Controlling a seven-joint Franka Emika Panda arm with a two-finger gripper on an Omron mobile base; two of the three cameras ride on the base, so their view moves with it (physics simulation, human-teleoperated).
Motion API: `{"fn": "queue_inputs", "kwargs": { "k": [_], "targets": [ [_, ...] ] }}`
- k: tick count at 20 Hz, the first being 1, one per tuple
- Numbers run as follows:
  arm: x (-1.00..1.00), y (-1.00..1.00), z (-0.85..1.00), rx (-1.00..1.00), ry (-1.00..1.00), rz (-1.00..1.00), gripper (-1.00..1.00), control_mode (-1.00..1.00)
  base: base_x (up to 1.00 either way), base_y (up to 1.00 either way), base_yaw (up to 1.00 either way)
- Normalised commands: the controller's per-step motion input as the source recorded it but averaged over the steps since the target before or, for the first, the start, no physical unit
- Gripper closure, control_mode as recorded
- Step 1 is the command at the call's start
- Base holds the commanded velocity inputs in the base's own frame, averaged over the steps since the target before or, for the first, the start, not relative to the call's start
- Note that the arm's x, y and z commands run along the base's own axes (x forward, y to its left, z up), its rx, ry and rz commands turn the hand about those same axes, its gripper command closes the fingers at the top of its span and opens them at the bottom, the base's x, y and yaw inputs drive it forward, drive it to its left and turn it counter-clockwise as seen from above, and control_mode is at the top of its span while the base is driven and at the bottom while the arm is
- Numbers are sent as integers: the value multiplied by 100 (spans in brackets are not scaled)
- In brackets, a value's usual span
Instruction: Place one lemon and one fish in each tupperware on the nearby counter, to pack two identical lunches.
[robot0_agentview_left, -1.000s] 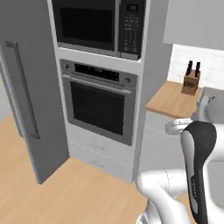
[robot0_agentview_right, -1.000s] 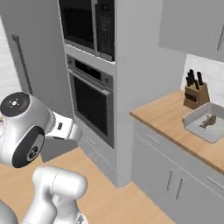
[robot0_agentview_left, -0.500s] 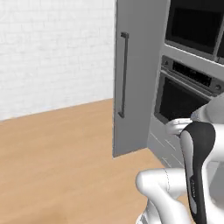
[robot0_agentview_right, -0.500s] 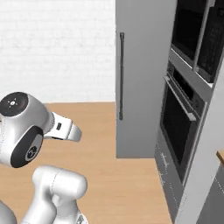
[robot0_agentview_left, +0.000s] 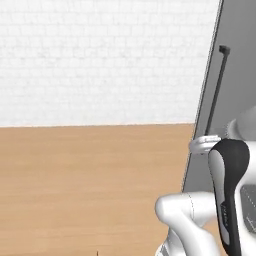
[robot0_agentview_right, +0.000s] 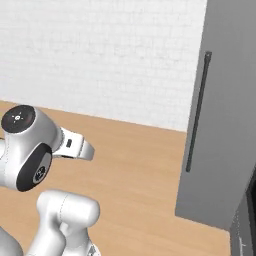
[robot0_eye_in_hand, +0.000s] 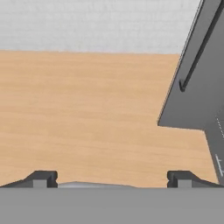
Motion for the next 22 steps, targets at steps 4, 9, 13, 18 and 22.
{"fn": "queue_inputs", "kwargs": {
  "k": [4, 9, 13, 18, 22],
  "targets": [
    [0, 0, 0, 0, 0, 0, -100, 100, 100, 0, 29],
    [0, 0, 0, 0, 0, 0, -100, 100, 100, 29, 20],
    [0, 0, 0, 0, 0, 0, -100, 100, 100, 55, 4],
    [0, 0, 0, 0, 0, 0, -100, 100, 100, 100, -16],
    [0, 0, 0, 0, 0, 0, -100, 100, 100, 100, -27]
  ]
}}
